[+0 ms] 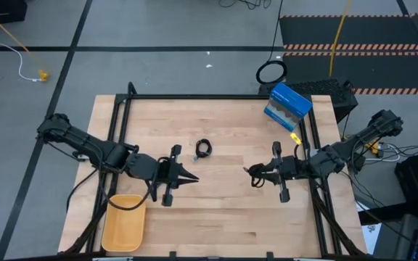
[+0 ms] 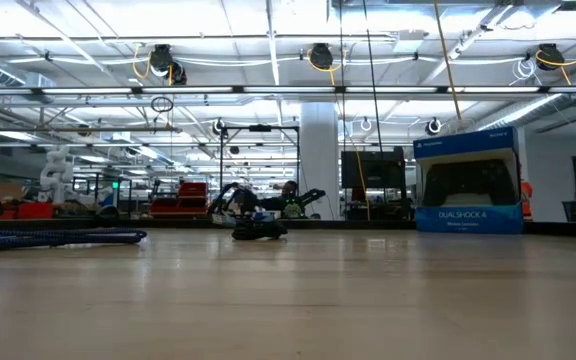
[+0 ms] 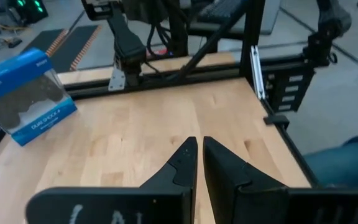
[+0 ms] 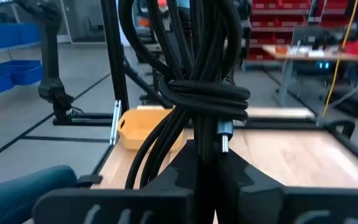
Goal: Pick and place USB-C Cables
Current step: Put the bottom black charger cable into the yellow bin
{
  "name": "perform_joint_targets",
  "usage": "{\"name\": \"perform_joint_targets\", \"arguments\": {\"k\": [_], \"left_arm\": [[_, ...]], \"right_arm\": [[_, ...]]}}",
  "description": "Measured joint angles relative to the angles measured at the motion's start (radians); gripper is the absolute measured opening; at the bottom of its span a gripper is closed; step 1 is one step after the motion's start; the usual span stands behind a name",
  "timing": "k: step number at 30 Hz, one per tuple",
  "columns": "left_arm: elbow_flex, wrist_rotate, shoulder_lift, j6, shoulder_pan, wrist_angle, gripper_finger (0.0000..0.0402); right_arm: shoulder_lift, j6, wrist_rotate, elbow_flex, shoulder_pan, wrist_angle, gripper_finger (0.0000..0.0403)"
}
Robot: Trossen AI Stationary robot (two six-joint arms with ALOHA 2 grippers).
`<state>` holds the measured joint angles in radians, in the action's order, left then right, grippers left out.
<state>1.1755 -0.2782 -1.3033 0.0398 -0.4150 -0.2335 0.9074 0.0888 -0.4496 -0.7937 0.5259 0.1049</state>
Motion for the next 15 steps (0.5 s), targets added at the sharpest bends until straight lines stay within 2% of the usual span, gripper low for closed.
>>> {"name": "perform_joint_targets", "arguments": {"k": [12,15], "left_arm": [[0.0,-0.093,-0.022,-0.046,-0.006,0.123,0.0031],[0.002,-0.097,-0.041,-0.079,0.003,0.206,0.0031]], "right_arm": [[0.083,-0.086,0.0,0.0,0.0,0.165,0.0011],[0.119,-0.106,0.001,0.0,0.0,0.215,0.0011]]}}
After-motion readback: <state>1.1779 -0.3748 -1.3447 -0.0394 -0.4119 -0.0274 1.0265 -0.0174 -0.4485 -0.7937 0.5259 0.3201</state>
